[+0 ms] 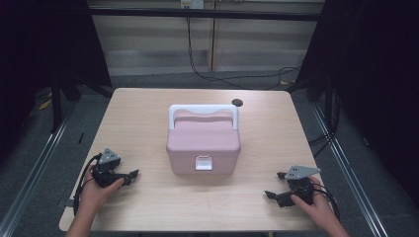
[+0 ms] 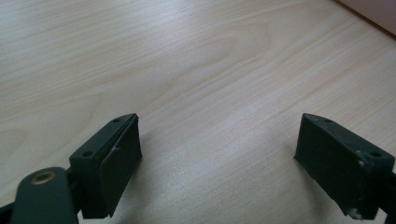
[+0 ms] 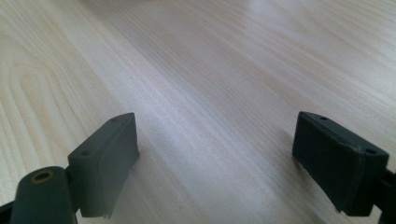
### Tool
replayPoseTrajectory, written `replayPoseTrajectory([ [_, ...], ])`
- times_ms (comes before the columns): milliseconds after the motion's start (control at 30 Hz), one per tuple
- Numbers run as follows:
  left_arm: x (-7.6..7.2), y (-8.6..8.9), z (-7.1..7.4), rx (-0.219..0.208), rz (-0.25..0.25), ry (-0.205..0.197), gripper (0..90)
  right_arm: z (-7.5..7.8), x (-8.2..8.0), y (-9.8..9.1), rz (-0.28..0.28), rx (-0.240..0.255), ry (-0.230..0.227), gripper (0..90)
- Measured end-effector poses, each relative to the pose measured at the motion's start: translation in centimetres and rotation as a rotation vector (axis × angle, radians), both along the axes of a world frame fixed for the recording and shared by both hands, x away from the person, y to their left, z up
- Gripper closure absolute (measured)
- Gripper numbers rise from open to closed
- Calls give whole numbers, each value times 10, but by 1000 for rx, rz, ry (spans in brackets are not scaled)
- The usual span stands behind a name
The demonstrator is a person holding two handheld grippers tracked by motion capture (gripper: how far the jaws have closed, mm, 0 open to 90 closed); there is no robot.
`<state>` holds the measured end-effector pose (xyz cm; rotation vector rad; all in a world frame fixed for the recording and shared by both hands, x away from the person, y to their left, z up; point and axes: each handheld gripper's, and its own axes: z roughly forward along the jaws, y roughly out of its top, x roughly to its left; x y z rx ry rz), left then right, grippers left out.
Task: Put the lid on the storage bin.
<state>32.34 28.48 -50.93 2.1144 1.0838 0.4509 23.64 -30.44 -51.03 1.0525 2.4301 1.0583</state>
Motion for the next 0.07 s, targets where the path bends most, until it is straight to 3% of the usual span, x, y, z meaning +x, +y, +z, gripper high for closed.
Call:
replayPoseTrajectory([
  [67,0,0,0,1,0,0,137,0,0,0,0,0,0,136],
])
